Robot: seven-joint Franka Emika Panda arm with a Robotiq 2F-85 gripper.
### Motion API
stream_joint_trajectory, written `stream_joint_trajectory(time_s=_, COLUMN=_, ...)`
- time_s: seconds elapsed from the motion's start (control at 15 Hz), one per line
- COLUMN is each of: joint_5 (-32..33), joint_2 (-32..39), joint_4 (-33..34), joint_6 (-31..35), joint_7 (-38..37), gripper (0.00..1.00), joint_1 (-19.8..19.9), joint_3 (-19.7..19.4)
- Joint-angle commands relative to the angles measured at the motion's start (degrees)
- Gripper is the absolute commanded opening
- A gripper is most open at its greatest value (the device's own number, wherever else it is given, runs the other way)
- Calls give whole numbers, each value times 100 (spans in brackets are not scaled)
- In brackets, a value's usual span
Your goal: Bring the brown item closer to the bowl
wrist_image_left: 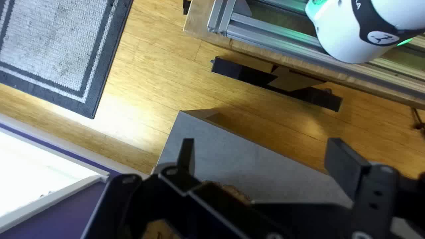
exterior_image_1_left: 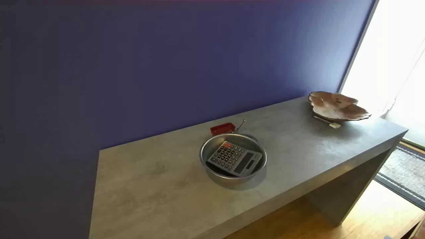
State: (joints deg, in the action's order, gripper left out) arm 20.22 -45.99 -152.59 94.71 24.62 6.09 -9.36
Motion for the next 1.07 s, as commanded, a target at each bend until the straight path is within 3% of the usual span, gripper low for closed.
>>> stream_joint_trajectory(time_s=0.0, joint_5=61, joint_2=-12, joint_4=13, joint_6=-40, joint_7=-74, gripper=100, joint_1=-136, joint_3=-106)
stream_joint_trajectory(time_s=0.2, joint_5=61, joint_2=-12, joint_4=13, joint_6=-40, joint_7=-74, gripper=100, joint_1=-136, joint_3=-106)
stream_joint_trajectory(time_s=0.33, joint_5=-120, joint_2=72, joint_4=46, joint_6=33, joint_7=-519, gripper=100, joint_1=-13, joint_3=-145)
stream_joint_trajectory(time_s=0.6, joint_5=-475, joint_2=425, joint_4=9, joint_6=257, joint_7=-822, gripper=100, joint_1=210, joint_3=-752)
stream_joint_trajectory(time_s=1.0, joint_5=-1502, joint_2=1877, joint_4=-96, joint_6=1174, joint_7=-531, gripper=100, joint_1=374, joint_3=-1717)
